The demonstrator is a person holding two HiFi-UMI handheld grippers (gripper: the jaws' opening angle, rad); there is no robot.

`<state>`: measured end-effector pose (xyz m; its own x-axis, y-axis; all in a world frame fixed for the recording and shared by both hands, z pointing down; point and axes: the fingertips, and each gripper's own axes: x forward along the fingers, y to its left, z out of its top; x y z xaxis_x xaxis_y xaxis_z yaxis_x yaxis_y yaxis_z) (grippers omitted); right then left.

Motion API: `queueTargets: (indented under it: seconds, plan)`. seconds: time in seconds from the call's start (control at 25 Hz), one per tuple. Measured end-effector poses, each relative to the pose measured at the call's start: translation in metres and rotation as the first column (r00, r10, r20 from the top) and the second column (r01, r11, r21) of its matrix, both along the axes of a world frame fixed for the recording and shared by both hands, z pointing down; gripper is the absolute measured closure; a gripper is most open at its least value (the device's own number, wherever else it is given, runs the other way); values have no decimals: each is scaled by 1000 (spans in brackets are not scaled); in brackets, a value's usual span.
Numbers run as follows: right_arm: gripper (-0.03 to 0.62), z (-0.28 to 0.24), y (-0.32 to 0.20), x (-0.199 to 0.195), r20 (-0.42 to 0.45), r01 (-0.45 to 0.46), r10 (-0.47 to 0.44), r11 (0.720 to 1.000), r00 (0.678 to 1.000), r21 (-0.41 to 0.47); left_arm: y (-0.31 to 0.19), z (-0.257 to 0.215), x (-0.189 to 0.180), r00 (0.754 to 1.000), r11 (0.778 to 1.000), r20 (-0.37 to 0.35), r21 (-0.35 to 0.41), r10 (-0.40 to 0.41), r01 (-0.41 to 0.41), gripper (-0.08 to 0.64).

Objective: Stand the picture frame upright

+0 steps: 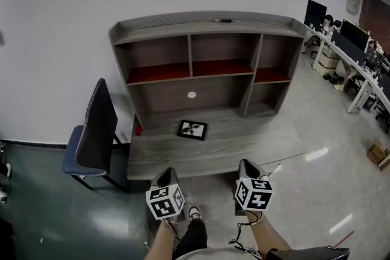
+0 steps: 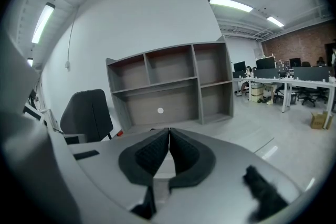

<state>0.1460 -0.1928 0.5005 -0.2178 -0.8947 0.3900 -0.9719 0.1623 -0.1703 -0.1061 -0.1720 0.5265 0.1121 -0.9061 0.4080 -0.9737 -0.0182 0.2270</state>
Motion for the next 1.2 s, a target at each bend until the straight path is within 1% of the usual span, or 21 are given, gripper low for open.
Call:
queueTargets:
  seconds: [0.32, 0.64, 0.88, 1.2]
  plan:
    - [561, -2, -59, -5, -4, -31, 31, 999, 1000, 23, -65, -4, -15, 1000, 1000, -4, 17, -4, 5, 548]
    - [560, -12, -116, -14, -17, -43, 44, 998, 999, 36, -127, -11, -21, 1000, 1000, -3, 24, 18, -18, 548]
    - [561, -10, -152, -16, -32, -60, 60, 998, 998, 21, -164, -12, -24, 999, 999, -34, 19, 32, -31, 548]
    - [560, -15, -209, -36, -38, -53, 54, 998, 998, 30, -219, -16, -42, 999, 999, -19, 21, 31, -30, 548]
